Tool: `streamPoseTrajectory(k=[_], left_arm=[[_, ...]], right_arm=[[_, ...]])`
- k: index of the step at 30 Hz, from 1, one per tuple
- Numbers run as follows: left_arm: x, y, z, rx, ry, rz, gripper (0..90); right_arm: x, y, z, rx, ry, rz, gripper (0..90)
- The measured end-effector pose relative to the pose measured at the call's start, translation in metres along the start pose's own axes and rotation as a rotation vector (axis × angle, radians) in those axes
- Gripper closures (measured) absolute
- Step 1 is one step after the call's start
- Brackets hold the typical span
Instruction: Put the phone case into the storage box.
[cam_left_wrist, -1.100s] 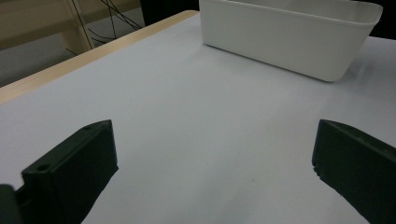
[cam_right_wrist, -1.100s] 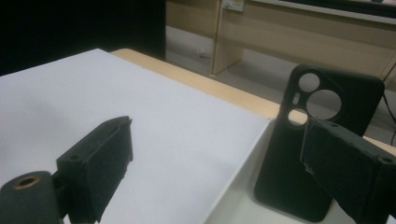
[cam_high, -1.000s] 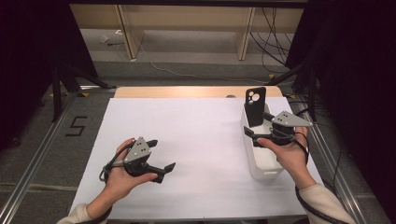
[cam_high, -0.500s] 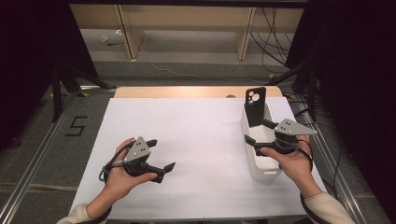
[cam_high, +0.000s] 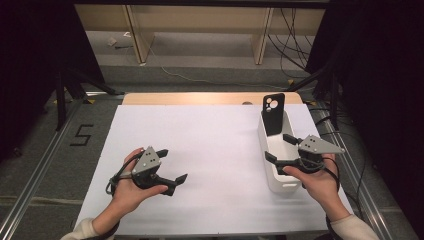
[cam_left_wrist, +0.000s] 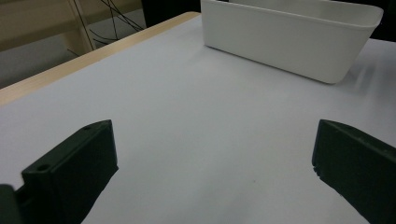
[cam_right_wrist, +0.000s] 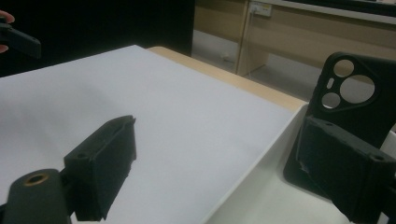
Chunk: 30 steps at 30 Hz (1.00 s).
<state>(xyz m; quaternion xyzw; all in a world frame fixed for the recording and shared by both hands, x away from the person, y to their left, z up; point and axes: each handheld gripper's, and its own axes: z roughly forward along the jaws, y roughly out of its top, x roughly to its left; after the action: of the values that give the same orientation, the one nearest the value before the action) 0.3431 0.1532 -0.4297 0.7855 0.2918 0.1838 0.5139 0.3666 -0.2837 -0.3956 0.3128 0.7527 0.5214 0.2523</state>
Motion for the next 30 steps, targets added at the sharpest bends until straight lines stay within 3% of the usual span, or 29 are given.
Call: streamPoseTrajectory(k=[30], left_arm=[[0.000,0.000,0.000,0.001,0.000,0.001,0.0]], right_arm=[[0.007,-0.015,-0.014,-0.001,0.010,0.001,13.9]])
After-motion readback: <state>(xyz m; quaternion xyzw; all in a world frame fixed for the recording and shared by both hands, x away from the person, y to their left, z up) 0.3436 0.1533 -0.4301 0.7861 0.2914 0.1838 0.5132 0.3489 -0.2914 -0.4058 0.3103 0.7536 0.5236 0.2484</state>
